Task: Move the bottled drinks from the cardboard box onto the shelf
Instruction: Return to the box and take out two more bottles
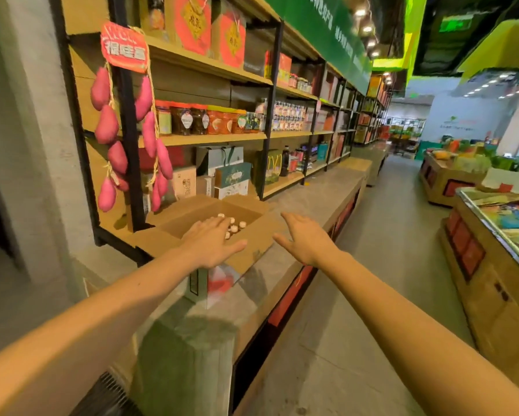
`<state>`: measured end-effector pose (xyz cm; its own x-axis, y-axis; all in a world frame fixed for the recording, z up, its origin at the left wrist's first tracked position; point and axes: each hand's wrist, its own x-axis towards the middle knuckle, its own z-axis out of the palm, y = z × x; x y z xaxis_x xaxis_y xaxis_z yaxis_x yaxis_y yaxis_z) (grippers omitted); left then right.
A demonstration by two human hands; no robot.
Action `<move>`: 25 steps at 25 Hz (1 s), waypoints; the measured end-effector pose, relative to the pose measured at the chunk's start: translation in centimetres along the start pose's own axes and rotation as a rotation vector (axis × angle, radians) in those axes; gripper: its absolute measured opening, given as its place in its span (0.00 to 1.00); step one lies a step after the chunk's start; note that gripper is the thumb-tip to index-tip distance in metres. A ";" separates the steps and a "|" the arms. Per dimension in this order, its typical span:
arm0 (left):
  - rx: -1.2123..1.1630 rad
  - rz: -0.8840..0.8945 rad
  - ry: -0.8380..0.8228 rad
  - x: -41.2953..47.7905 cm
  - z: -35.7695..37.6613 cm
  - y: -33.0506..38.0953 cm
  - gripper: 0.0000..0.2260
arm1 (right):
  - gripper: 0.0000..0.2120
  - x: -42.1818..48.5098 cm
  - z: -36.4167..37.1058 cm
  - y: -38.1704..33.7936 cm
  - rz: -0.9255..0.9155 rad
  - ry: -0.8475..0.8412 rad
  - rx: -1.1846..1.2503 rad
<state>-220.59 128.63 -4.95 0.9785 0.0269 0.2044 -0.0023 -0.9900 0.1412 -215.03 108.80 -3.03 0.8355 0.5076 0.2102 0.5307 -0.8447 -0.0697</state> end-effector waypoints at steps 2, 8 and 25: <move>0.013 -0.067 -0.014 3.6 1.2 -1.7 0.34 | 0.28 4.7 1.7 0.9 -0.053 -0.012 0.014; 0.043 -0.165 0.053 14.0 4.4 -8.4 0.35 | 0.27 18.7 7.5 2.5 -0.146 -0.005 0.076; -0.090 -0.662 0.056 28.5 17.0 -19.1 0.32 | 0.28 45.8 25.2 0.5 -0.651 -0.391 0.481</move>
<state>-189.18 145.94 -18.24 0.7671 0.6343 0.0960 0.5755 -0.7466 0.3339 -172.90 135.95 -17.98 0.2906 0.9568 0.0094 0.8448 -0.2520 -0.4720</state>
